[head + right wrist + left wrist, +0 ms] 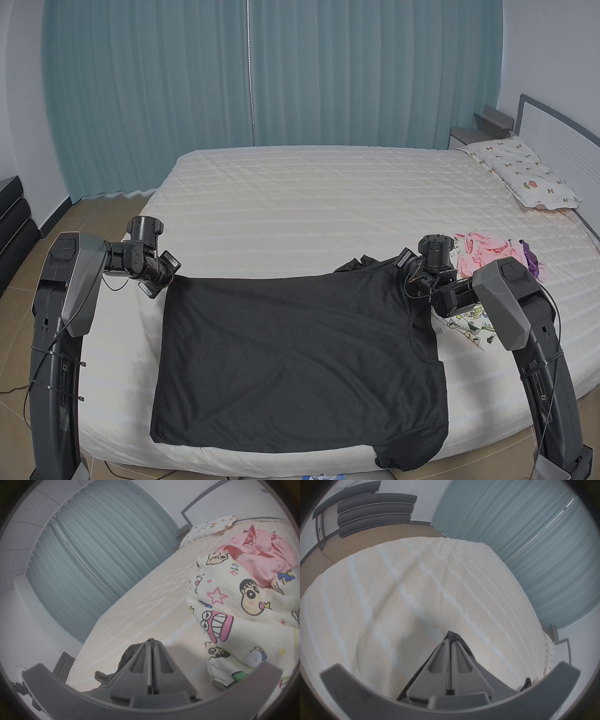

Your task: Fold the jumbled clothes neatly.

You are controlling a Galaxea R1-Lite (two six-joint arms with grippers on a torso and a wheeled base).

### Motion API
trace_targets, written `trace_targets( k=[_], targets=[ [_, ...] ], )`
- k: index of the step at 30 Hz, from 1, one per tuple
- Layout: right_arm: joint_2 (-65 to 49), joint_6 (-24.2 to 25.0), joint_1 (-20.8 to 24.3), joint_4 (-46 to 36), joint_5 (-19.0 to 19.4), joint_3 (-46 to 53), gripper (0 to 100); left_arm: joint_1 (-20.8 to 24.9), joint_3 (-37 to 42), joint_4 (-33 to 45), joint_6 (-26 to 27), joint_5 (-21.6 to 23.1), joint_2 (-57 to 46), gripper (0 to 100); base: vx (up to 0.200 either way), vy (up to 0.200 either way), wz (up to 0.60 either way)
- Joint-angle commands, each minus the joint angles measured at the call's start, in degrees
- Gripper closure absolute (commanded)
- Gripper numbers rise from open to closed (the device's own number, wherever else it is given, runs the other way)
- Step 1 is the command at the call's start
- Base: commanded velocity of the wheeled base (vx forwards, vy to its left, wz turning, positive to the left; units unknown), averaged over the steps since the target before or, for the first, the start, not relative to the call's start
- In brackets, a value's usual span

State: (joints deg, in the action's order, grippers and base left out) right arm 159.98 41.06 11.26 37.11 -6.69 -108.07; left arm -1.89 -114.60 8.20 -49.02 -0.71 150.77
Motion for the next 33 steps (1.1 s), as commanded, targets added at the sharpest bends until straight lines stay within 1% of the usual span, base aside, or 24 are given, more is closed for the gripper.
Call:
trace_targets(
  k=[1, 4, 5, 10, 14, 16, 17, 19, 21, 22, 23, 24, 25, 28, 29, 31, 32, 33],
  targets=[
    [0.51, -0.1, -0.01, -0.02, 0.01, 0.05, 0, -0.04, 0.01, -0.12, 0.06, 0.0, 0.13, 100, 0.0, 0.0, 0.0],
    [0.77, -0.1, 0.07, 0.16, 0.01, -0.12, 0, -0.04, 0.01, -0.56, -0.02, 0.09, 0.22, 100, 0.0, 0.0, 0.0],
    [1.21, -0.1, 0.16, 0.6, 0.01, -0.12, 0, 0.04, 0.01, -0.91, -0.02, 0.09, 0.49, 0, 0.0, 0.0, 0.0],
    [0.86, -0.28, 0.51, 1.48, -0.07, 1.19, 0, 0.22, 0.01, -0.56, -0.02, 0.0, 0.93, 0, 0.0, 0.0, 0.0],
    [-4.76, -0.45, 0.34, 1.39, 0.1, 5.59, 0, -0.04, 0.26, 1.55, -0.11, 0.0, -0.3, 0, 0.0, 0.0, 0.0],
    [-7.66, -0.54, 0.16, 1.56, 0.63, 9.1, 0, -0.31, 0.61, 3.13, -0.29, 0.27, -1.97, 0, 0.0, 0.0, 0.0],
    [-11.97, -0.72, 0.07, 1.56, 1.07, 14.55, 0, -0.84, 2.46, 5.51, -0.29, 1.5, -4.61, 0, 0.0, 0.0, 0.0],
    [-15.84, -0.72, 0.07, 1.74, 1.77, 20.35, 0, -1.1, 5.8, 6.03, -0.46, 3.43, -7.34, 0, 0.0, 0.0, 0.0],
    [-21.11, -0.72, 0.07, 3.23, 2.65, 28.97, 0, -1.45, 12.56, 5.68, -0.29, 7.12, -12.26, 0, 0.0, 0.0, 0.0],
    [-21.11, -0.72, 0.07, 3.23, 2.65, 28.97, 0, -1.45, 12.56, 5.68, -0.29, 7.12, -12.26, 0, 0.0, 0.0, 0.0],
    [-24.45, -0.54, 0.07, 5.26, 3.35, 35.03, 0, -1.71, 18.19, 4.54, -0.29, 9.41, -15.69, 0, 0.0, 0.0, 0.0],
    [-27.7, -0.72, 0.07, 7.89, 4.67, 41.62, 0, -1.89, 25.13, 1.2, -0.29, 11.34, -19.46, 0, 0.0, 0.0, 0.0],
    [-29.11, -0.8, -0.01, 9.21, 5.29, 44.7, 0, -1.98, 28.73, -0.82, -0.2, 12.13, -21.31, 0, 0.0, 0.0, 0.0],
    [-35.0, -0.89, 0.07, 14.22, 7.75, 57.01, 0, -2.07, 45.43, -12.34, 0.41, 16.0, -29.22, 0, 0.0, 0.0, 0.0],
    [-36.4, -0.89, 0.25, 15.63, 8.27, 59.99, 0, -1.98, 49.48, -15.67, 0.59, 16.7, -30.98, 0, 0.0, 0.0, 0.0],
    [-39.04, -0.89, 0.69, 17.21, 8.54, 65.97, 0, -1.89, 57.91, -21.83, 0.59, 17.49, -34.49, 0, -0.2, 0.0, 0.0],
    [-39.22, -0.89, 0.78, 17.38, 8.54, 66.41, 0, -1.8, 58.44, -22.18, 0.5, 17.49, -34.76, 0, -0.2, 0.0, 0.0],
    [-41.06, -0.89, 1.22, 19.49, 8.54, 71.16, 0, -1.45, 65.03, -26.13, 0.5, 17.67, -37.22, 0, -0.2, 0.0, 0.0]
  ],
)
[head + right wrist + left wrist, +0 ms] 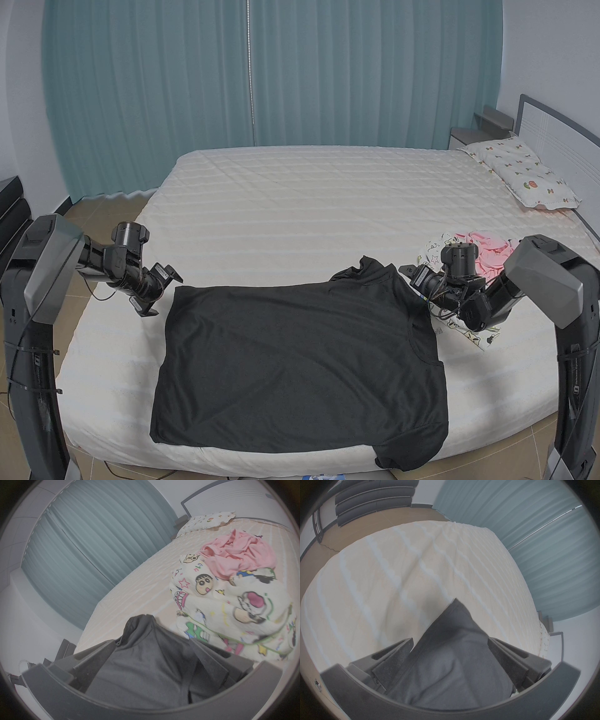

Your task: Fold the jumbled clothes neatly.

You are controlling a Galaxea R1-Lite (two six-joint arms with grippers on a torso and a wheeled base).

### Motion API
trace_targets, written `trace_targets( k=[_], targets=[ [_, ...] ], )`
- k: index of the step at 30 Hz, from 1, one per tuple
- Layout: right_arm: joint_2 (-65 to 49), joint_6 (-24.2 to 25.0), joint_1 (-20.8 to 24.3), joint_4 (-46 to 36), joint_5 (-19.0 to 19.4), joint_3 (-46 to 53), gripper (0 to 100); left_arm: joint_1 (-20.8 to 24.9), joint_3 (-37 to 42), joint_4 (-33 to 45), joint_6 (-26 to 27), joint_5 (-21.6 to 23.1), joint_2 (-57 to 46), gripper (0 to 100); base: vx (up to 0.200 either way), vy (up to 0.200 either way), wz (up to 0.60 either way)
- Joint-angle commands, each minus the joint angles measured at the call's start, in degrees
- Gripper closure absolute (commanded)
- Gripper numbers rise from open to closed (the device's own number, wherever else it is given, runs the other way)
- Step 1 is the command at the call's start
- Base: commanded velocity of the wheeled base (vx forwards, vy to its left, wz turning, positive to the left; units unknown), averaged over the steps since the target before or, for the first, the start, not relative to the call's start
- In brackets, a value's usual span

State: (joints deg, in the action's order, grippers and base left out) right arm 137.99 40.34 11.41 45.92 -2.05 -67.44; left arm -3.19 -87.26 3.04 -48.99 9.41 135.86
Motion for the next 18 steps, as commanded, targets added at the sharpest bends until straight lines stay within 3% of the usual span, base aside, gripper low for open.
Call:
trace_targets(
  k=[1, 8, 18],
  targets=[
    [-19.51, -0.08, 1.16, 12.0, 3.81, 32.37, 0, 0.21, 40.15, -22.46, 0.48, 7.46, -22.92, 0, -0.2, 0.0, 0.0],
    [-19.16, 0.88, 1.25, 23.25, 3.72, 43.44, 0, 2.32, 51.84, -27.64, 0.48, 7.73, -24.59, 0, -0.2, 0.0, 0.0],
    [-11.07, 6.68, 1.51, 33.0, 4.07, 48.81, 0, 2.23, 60.89, -38.19, 1.88, 7.11, -22.49, 0, -0.18, 0.0, 0.0]
  ],
)
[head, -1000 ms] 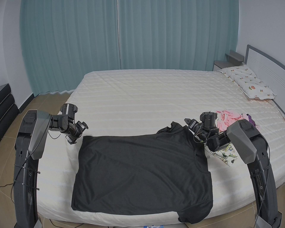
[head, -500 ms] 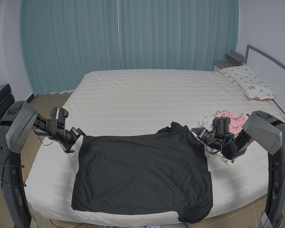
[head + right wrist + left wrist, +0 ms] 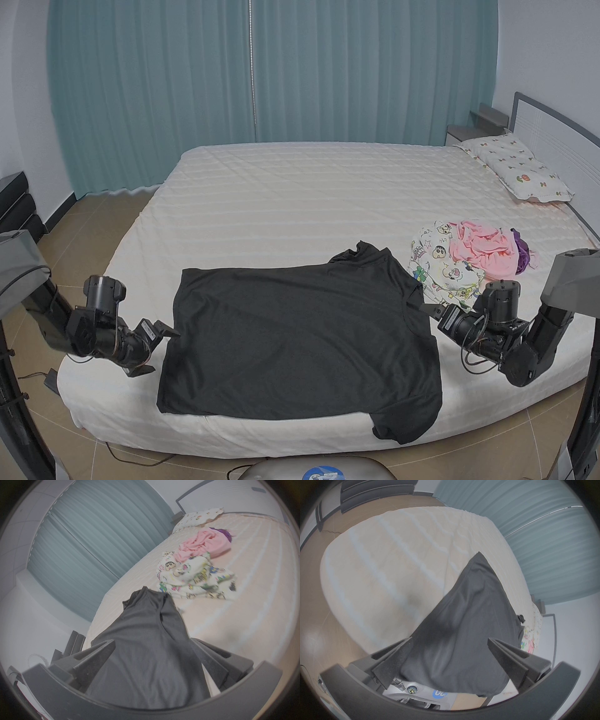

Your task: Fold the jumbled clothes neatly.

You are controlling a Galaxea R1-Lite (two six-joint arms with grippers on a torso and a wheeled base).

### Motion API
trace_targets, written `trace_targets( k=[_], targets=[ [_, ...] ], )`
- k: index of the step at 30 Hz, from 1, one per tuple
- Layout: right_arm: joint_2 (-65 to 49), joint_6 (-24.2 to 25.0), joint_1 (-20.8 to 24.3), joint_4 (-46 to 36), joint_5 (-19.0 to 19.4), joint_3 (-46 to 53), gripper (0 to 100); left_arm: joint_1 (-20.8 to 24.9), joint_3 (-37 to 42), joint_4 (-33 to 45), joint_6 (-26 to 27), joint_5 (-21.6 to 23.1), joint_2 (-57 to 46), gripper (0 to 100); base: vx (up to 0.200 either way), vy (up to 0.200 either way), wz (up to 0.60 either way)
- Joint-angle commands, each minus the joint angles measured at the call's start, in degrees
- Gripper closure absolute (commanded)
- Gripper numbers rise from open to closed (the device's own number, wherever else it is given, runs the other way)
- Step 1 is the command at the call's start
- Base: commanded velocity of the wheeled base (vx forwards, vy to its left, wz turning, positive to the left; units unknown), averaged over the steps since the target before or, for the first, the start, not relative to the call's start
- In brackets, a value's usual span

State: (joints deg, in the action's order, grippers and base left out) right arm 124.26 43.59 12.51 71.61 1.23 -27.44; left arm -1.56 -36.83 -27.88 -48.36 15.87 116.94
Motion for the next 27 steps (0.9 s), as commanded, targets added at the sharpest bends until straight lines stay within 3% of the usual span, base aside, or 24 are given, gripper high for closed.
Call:
trace_targets(
  k=[1, 7, 20, 27],
  targets=[
    [3.53, 3.69, 0.41, 8.2, 0.7, 9.16, 0, 0.59, 10.9, -7.8, 1.87, 0.56, -3.21, 0, 0.0, 0.0, 0.0],
    [6.26, 3.52, 0.5, 18.22, 1.49, 13.55, 0, 1.74, 13.01, -11.76, 7.05, -1.9, 1.36, 0, 0.0, 0.0, 0.0],
    [6.08, 3.78, 0.41, 18.22, 2.02, 13.99, 0, 7.45, 12.31, -22.22, 7.05, -13.15, 10.94, 0, 0.0, 0.0, 0.0],
    [5.91, 3.87, 0.41, 18.22, 2.02, 13.91, 0, 7.98, 9.93, -25.38, 7.23, -14.38, 13.05, 0, 0.0, 0.0, 0.0]
  ],
)
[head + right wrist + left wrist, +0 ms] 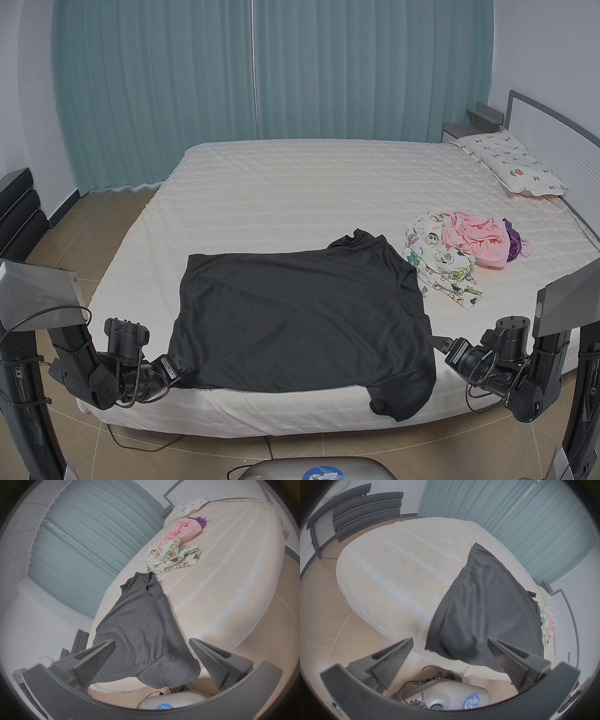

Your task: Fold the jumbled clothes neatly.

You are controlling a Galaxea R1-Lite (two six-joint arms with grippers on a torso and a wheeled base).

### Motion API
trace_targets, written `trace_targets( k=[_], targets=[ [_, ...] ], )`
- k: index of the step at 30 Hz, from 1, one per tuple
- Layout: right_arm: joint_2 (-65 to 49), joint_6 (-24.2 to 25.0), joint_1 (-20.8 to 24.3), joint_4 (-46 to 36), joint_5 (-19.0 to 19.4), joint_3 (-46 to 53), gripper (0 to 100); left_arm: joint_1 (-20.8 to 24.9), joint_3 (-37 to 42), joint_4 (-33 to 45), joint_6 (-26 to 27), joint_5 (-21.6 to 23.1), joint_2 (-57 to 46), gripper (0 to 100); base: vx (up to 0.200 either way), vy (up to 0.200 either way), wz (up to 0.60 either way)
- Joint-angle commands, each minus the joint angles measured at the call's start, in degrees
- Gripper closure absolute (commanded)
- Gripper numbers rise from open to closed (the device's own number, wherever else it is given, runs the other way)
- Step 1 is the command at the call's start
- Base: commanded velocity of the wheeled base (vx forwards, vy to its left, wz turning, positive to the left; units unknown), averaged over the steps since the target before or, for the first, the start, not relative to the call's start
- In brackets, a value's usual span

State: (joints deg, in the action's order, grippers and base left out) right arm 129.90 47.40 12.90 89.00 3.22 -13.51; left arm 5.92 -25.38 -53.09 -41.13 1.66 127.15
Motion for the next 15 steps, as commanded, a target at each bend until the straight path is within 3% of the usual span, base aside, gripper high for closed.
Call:
trace_targets(
  k=[1, 5, 6, 15],
  targets=[
    [0.26, 0.06, 0.02, 0.82, 0.03, -0.03, 0, 0.49, -1.51, -0.17, 0.0, -0.16, 2.84, 0, 0.0, 0.0, 0.0],
    [0.35, 0.06, 0.02, 0.82, 0.03, -0.12, 0, 0.76, -2.48, 0.09, -0.09, -0.34, 3.55, 0, 0.0, 0.0, 0.0],
    [0.44, -0.02, 0.02, 0.82, 0.03, -0.29, 0, 0.76, -2.66, 0.18, -0.09, -0.43, 3.63, 100, 0.0, 0.0, 0.0],
    [-0.09, -0.46, -0.59, 0.82, 1.26, -0.82, 0, 0.4, -2.92, 0.27, -1.23, -1.31, 0.47, 100, 0.0, 0.0, 0.0]
  ],
)
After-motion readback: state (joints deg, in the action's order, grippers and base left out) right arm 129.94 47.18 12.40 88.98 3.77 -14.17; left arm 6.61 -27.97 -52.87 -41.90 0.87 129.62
